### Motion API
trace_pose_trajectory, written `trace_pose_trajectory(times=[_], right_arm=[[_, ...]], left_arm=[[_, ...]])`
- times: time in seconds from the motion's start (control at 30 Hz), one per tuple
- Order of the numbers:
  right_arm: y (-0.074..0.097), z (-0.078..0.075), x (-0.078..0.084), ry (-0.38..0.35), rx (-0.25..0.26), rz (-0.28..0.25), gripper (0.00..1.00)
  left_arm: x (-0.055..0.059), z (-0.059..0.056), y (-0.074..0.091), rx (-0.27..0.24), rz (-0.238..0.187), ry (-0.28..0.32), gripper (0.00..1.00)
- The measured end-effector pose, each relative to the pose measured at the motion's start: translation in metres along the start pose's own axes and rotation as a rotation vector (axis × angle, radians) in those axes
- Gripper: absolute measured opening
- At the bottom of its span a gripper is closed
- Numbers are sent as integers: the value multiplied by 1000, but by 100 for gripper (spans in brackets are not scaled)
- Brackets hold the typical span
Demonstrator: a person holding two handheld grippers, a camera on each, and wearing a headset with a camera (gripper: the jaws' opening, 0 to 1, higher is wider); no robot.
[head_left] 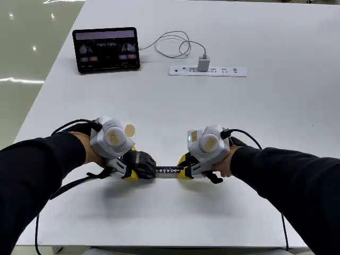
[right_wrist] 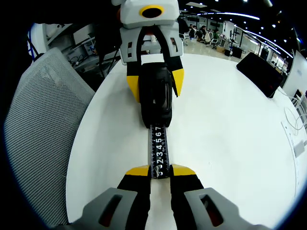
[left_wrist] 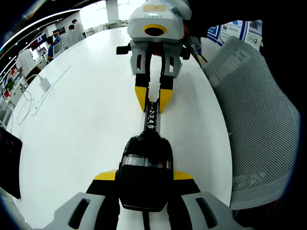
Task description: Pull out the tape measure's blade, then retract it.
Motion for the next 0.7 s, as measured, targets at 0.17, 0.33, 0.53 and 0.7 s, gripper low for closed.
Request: trace_pose_trajectory(times=[0.17, 0.33, 0.53, 0.7], right_arm=[[3, 0, 2, 0, 3, 4, 10], [7, -1, 6, -3, 5, 11, 10], [12, -2, 10, -7, 10, 16, 10], [15, -2, 12, -8, 13, 19, 10]], left_arm=[[0, 0, 0, -5, -1, 1, 34], [-1, -1, 0, -5, 0, 3, 34], [-3, -3, 1, -6, 0, 4, 34], [-3, -4, 1, -6, 0, 6, 34]])
Point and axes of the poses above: the centre of the closed fingertips' face, and the gripper's own axes: y roughly backward along the fingers, z roughly to its left, x roughly out of its underside, the point moved 4 cm from there along y, roughly backward along the fingers, and after that the axes turned 13 degrees about -z, right-handed, at the moved point
